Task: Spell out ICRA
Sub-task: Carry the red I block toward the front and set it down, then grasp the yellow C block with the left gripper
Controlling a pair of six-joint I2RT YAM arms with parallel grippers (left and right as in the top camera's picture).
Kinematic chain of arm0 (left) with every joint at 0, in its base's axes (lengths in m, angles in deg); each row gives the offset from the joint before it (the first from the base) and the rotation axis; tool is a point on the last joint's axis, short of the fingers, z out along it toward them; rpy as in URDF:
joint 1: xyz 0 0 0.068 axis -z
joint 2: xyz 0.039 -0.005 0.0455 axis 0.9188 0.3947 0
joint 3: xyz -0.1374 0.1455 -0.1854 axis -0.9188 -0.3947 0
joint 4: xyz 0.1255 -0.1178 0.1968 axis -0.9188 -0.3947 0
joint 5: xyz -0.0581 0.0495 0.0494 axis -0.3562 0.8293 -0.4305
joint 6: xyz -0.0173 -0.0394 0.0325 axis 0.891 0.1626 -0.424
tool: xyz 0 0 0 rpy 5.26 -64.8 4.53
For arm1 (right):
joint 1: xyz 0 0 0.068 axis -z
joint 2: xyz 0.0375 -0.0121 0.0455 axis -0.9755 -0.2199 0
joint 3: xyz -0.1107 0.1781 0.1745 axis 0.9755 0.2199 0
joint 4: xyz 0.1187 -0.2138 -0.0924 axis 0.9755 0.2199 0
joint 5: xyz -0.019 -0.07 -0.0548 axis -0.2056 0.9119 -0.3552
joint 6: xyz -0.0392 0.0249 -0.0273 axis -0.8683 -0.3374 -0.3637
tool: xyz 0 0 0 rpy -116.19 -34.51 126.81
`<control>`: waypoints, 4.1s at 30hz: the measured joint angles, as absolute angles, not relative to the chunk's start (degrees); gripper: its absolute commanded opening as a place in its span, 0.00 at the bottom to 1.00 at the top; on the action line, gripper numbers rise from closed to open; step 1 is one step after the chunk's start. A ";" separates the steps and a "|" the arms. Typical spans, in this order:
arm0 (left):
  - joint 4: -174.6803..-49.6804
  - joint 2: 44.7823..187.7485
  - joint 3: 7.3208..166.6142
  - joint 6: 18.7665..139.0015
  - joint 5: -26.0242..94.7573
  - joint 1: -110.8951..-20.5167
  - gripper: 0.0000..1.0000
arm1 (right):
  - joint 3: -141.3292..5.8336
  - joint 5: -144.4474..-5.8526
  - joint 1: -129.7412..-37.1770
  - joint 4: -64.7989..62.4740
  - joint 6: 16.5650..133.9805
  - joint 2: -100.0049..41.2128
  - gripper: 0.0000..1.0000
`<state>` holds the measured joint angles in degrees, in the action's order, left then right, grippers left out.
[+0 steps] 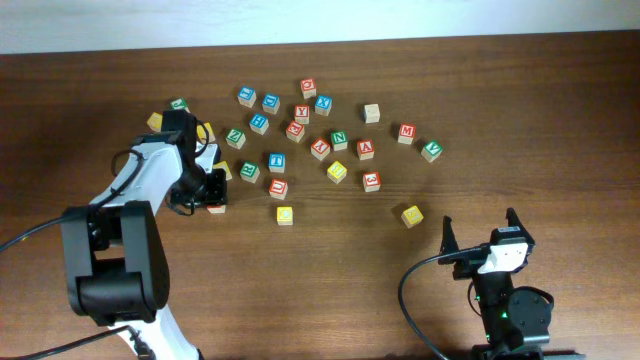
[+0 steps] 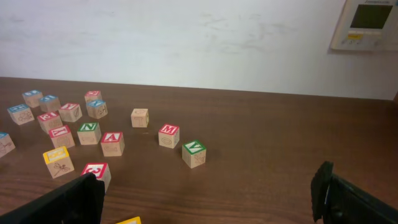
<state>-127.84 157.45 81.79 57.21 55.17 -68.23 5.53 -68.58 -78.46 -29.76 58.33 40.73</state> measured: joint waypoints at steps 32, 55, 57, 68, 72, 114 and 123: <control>-135.97 147.12 72.94 84.42 50.23 -39.55 0.24 | 5.53 -68.58 -78.46 -29.76 58.36 40.71 0.98; -131.05 147.03 67.62 91.53 57.56 -36.28 0.38 | 5.53 -68.58 -78.46 -29.76 58.31 40.69 0.98; -131.01 147.03 67.62 91.29 57.58 -36.28 0.54 | 5.53 -68.58 -78.46 -29.76 58.36 40.69 0.98; -129.61 147.03 70.95 90.28 61.38 -36.28 0.86 | 5.53 -68.58 -78.46 -29.76 58.36 40.69 0.98; -122.03 147.03 71.91 90.24 65.91 -36.28 0.64 | 5.53 -68.58 -78.46 -29.78 58.36 40.71 0.98; -114.68 152.10 72.37 85.71 71.17 -36.28 0.24 | 5.53 -68.58 -78.46 -29.76 58.36 40.69 0.98; -124.93 152.12 78.31 85.74 61.23 -36.28 0.18 | 5.53 -68.58 -78.46 -29.76 58.36 40.69 0.98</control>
